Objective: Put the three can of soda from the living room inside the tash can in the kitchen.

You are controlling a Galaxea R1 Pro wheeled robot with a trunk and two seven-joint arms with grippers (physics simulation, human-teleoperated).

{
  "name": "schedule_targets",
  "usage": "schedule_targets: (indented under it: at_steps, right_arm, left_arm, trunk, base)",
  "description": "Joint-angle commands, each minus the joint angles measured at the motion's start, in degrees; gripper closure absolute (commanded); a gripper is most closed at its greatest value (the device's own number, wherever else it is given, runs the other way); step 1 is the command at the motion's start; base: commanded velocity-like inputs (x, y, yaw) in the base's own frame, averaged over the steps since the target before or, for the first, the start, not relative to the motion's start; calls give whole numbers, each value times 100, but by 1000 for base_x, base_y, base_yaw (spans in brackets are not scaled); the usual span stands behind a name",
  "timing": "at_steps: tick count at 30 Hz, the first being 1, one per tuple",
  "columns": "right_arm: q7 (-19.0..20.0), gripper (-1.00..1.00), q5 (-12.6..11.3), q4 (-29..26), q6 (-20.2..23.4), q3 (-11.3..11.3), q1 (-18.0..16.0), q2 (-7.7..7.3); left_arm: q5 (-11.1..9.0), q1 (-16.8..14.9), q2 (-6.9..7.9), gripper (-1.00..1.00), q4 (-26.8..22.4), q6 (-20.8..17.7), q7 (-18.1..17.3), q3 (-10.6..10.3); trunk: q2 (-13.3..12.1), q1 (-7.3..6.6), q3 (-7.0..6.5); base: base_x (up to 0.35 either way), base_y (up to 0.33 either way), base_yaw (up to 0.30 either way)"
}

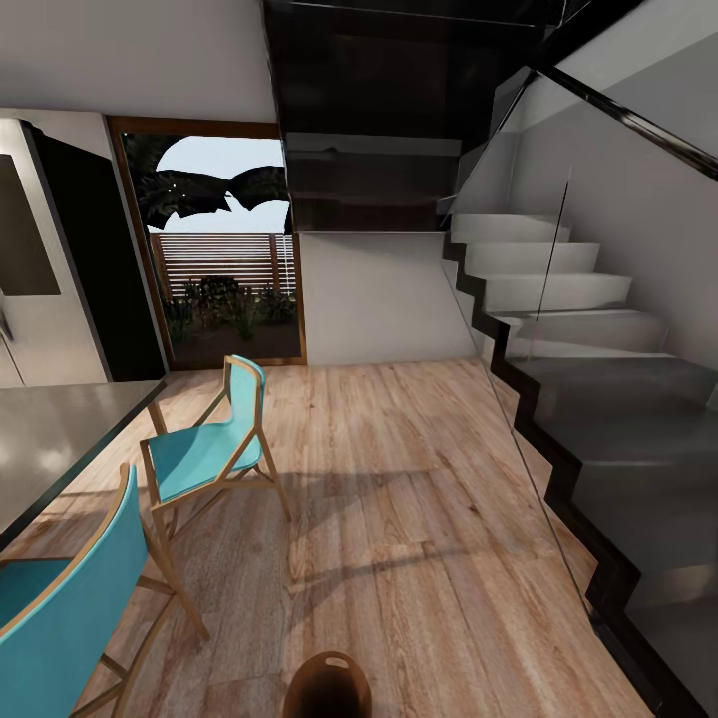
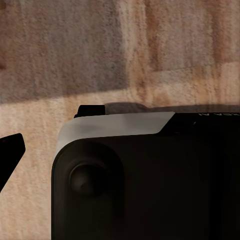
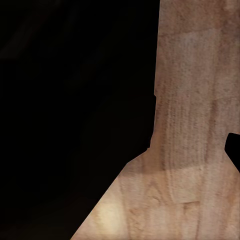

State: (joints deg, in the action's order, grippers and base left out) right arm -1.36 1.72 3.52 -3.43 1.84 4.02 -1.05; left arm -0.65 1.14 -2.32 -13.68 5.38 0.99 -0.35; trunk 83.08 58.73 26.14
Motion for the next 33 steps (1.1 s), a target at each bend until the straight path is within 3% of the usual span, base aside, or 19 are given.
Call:
schedule_targets:
  at_steps: [1,33]
  right_arm:
    - [0,-100,0,0,0,0,0,0]
    - [0,-100,0,0,0,0,0,0]
  left_arm:
    - [0,0,0,-100,0,0,0,0]
    - [0,0,0,-100,0,0,0,0]
  trunk:
    - [0,0,0]
    - [0,0,0]
  base:
    - [0,0,0]
    - [0,0,0]
